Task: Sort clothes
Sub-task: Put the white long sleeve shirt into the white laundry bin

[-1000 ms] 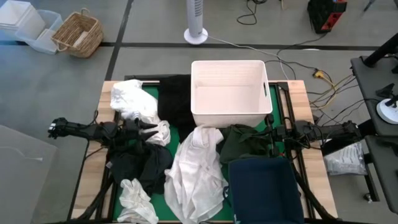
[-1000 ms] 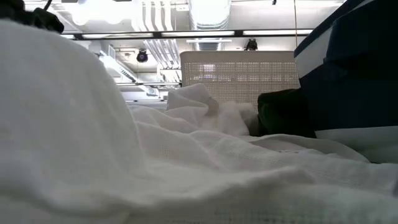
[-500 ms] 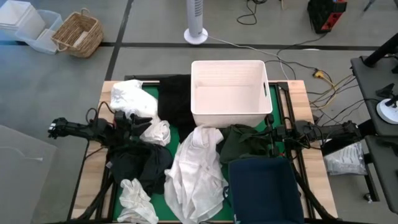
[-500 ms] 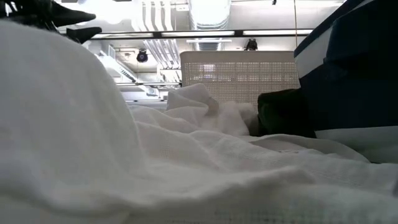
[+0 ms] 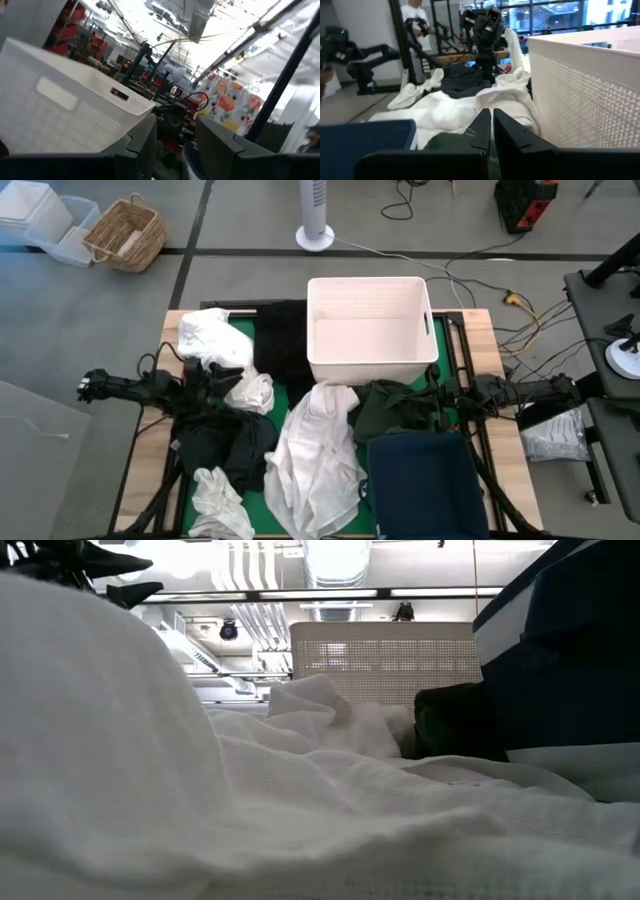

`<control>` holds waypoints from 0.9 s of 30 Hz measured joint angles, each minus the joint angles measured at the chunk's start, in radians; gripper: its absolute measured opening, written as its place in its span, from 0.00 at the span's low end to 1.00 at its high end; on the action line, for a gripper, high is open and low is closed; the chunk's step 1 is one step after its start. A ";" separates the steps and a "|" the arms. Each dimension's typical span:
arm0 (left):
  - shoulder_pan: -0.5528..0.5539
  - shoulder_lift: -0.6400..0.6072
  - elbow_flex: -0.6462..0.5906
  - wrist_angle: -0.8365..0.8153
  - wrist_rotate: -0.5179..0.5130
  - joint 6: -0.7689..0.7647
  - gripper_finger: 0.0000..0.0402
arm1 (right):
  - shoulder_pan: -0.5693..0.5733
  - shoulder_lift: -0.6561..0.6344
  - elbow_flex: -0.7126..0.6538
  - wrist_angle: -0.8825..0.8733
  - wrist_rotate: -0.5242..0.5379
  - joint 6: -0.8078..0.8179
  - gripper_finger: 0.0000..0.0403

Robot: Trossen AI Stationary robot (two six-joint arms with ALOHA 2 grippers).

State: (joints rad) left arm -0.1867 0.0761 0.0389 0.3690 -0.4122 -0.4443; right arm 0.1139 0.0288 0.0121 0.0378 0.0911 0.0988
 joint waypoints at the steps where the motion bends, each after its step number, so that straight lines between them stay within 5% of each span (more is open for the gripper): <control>1: 0.000 0.000 0.000 -0.015 0.000 -0.039 0.29 | 0.000 0.000 0.001 0.000 0.017 0.013 0.03; 7: 0.000 -0.001 0.001 -0.197 0.018 -0.290 0.29 | 0.000 0.001 0.015 0.002 0.033 0.042 0.03; 15: 0.000 0.004 0.144 -0.745 0.063 -0.528 0.29 | 0.000 0.001 0.022 0.001 0.035 0.084 0.03; 27: 0.000 0.067 0.202 -0.770 0.002 -0.622 0.29 | 0.000 0.001 0.023 -0.006 0.037 0.086 0.03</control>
State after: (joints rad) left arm -0.1871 0.1427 0.2406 -0.4014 -0.4099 -1.0663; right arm 0.1135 0.0303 0.0349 0.0319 0.1284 0.1848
